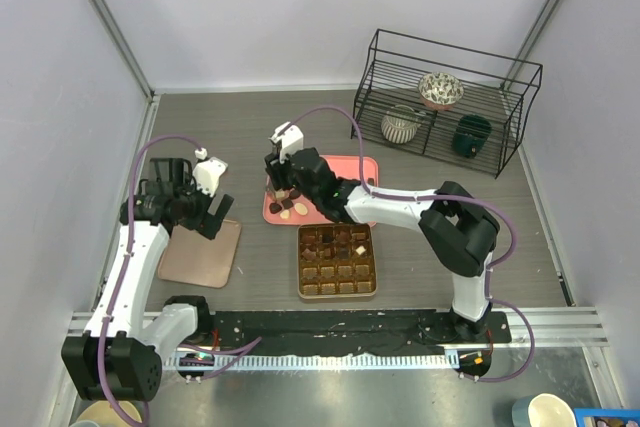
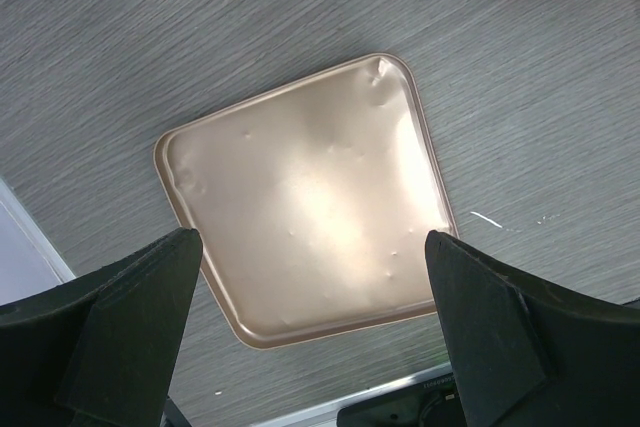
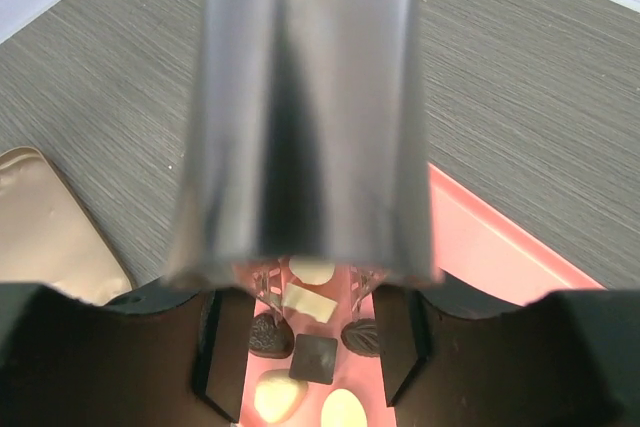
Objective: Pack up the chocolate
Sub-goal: Pick up the fake chocolate from the plate.
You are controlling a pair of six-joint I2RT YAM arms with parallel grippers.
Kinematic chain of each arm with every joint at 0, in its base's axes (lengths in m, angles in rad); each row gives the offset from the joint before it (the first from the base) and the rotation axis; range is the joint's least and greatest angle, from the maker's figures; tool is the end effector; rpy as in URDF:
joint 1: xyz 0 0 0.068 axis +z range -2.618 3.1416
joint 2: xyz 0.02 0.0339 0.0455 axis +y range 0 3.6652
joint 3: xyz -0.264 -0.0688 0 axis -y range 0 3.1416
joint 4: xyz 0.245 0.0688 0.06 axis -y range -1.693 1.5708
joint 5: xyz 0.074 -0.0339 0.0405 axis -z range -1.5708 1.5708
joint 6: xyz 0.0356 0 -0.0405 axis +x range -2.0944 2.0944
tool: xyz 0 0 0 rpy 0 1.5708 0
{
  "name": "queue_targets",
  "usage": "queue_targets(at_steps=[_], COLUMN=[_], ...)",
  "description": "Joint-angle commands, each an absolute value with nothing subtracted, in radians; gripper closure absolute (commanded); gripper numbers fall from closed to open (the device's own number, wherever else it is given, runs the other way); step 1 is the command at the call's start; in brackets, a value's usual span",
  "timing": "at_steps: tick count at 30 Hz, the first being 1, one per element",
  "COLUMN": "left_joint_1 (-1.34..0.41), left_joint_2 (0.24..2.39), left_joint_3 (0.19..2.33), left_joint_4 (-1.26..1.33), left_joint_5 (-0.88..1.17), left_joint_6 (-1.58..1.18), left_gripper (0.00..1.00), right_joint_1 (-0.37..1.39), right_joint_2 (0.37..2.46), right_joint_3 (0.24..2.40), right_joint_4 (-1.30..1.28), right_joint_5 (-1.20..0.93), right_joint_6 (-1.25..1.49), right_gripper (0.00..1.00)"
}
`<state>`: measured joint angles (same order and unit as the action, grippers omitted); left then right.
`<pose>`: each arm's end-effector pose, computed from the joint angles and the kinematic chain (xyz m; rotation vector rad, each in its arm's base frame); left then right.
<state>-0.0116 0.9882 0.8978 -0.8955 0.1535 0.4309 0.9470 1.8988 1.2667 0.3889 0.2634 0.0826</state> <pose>0.1844 -0.0076 0.2806 0.6145 2.4640 -0.0319 0.2665 0.3544 0.2410 -0.5922 1.7347 0.4920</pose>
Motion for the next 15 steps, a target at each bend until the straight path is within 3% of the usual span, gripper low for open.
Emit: queue_targets(at_steps=[1, 6, 10, 15], left_joint_1=[-0.005, -0.005, 0.023, 0.025], left_joint_2=[0.963, 0.959, 0.956, 0.953], left_joint_3=[0.917, 0.913, 0.911, 0.910], left_joint_4=[-0.903, -0.908, -0.911, -0.914], left_joint_5=[0.176, 0.176, 0.179, 0.183], left_joint_6=[0.456, 0.465, 0.469, 0.472], left_gripper=[0.00, 0.00, 0.00, 0.00], right_joint_1=[0.946, 0.948, 0.948, 0.948], right_joint_2=[1.881, 1.865, 1.853, 1.798], right_joint_3=[1.259, 1.233, 1.226, 1.221], right_joint_4=[0.445, 0.445, 0.433, 0.419], right_joint_5=[0.276, 0.284, 0.302, 0.324], right_joint_6=[0.069, 0.074, 0.074, 0.034], right_gripper=[0.49, 0.51, 0.62, 0.66])
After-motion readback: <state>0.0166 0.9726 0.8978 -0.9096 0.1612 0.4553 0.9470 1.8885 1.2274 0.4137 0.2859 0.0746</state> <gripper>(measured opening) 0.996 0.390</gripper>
